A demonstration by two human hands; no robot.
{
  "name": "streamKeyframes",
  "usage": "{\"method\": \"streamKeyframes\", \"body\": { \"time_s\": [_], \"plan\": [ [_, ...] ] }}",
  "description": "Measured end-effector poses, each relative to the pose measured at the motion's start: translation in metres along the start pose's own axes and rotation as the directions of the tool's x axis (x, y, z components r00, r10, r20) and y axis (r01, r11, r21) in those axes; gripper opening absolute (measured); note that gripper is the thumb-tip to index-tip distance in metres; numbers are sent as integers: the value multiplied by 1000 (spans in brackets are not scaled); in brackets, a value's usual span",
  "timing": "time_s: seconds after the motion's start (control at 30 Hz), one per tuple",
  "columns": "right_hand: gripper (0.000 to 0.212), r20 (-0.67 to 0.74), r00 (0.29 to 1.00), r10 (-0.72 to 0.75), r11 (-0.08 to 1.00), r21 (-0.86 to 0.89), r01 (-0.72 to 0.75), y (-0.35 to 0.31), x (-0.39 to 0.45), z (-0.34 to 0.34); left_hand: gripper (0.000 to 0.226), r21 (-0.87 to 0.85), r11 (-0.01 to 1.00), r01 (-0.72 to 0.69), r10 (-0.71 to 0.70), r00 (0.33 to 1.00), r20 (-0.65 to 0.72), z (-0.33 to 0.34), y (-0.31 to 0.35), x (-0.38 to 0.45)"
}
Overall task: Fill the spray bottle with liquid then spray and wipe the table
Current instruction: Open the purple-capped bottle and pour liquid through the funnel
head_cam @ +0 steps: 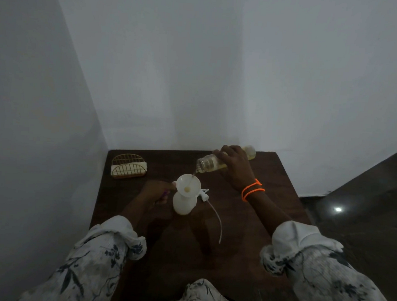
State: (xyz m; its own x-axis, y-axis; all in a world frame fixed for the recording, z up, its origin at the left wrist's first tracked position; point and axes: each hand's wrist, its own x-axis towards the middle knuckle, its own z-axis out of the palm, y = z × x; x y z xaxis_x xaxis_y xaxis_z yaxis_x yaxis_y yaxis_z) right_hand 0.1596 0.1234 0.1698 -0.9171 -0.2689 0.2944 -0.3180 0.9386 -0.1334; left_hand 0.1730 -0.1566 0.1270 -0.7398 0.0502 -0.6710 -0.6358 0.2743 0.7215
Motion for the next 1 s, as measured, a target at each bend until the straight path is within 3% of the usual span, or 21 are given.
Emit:
{"method": "streamKeyframes", "body": {
  "time_s": [1.0],
  "plan": [
    [63,-11,1000,-13,1000,-7,12,-5,1,-8,23,3,1000,10,-10,1000,-9,1,-3,12]
  ]
}}
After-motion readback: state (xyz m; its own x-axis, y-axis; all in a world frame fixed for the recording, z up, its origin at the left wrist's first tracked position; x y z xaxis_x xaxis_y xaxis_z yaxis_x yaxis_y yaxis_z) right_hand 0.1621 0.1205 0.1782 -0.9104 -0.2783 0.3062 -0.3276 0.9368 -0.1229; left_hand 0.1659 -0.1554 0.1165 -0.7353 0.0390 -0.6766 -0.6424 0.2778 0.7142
